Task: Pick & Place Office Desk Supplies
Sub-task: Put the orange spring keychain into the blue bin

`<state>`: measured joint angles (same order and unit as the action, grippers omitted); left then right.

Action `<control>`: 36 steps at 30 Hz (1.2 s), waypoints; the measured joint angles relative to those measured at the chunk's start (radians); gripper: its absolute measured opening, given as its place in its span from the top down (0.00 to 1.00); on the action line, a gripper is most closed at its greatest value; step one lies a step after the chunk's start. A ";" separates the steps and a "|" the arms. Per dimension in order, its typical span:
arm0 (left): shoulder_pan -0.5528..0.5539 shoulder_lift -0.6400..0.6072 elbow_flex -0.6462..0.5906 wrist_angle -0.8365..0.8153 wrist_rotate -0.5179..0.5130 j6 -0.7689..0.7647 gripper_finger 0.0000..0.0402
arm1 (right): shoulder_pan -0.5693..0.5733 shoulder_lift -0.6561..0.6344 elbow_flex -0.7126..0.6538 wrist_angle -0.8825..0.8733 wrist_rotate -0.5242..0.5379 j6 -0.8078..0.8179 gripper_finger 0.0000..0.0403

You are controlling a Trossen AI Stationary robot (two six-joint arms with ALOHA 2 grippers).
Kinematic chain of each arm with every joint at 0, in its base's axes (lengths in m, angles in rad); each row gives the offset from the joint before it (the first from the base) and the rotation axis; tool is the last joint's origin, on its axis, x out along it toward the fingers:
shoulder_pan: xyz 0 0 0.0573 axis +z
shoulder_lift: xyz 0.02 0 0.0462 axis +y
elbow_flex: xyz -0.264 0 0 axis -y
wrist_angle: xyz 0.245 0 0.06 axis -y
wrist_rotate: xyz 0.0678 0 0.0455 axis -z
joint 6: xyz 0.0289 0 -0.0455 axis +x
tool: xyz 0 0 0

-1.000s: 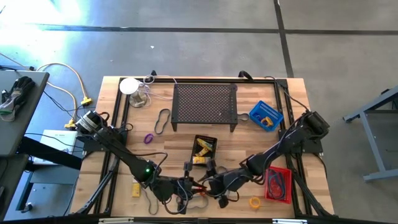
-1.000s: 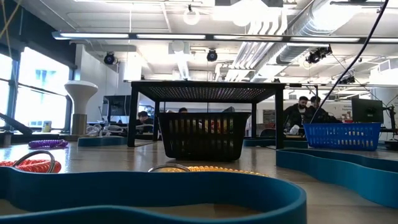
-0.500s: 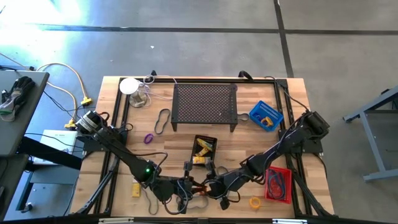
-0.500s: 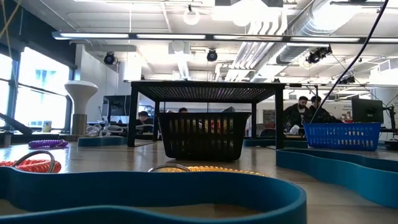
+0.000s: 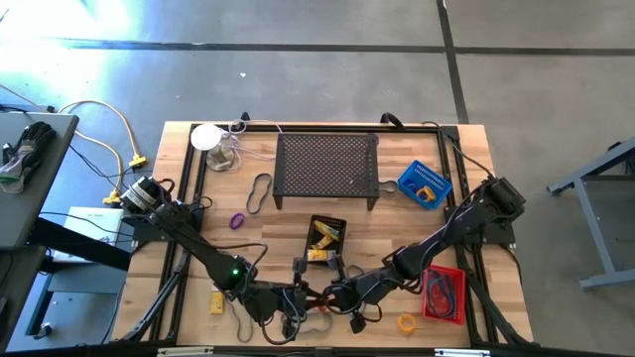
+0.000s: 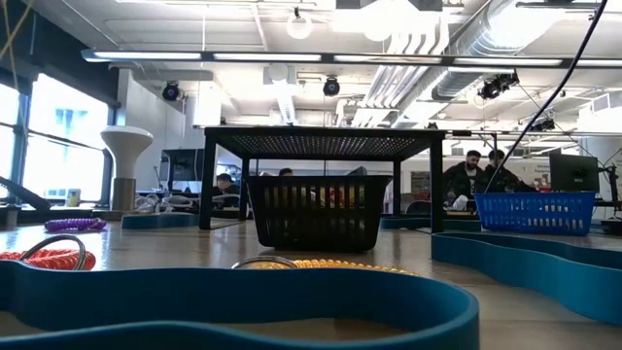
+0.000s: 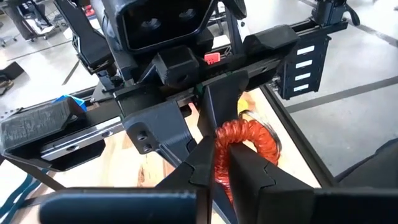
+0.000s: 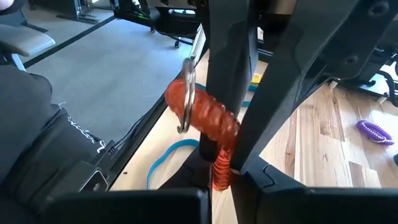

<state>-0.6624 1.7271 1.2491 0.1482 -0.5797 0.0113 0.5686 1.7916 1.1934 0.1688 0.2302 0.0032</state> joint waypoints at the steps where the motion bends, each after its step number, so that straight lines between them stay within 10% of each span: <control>1: 0.000 0.000 0.000 -0.001 0.000 0.000 0.92 | 0.000 0.000 0.000 -0.001 0.000 0.000 0.96; 18: -0.019 0.035 -0.001 -0.018 -0.050 0.070 0.65 | 0.019 -0.001 0.000 -0.161 0.089 0.157 0.96; 29: -0.035 0.035 -0.001 -0.082 -0.146 -0.001 0.65 | 0.136 -0.074 0.001 -0.404 0.457 0.291 0.96; 36: -0.056 0.035 -0.001 -0.099 -0.159 -0.004 0.65 | 0.191 -0.135 0.000 -0.872 0.733 0.700 0.96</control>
<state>-0.7187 1.7626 1.2480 0.0497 -0.7387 0.0074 0.7594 1.6566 1.1938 -0.7031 0.9627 0.7032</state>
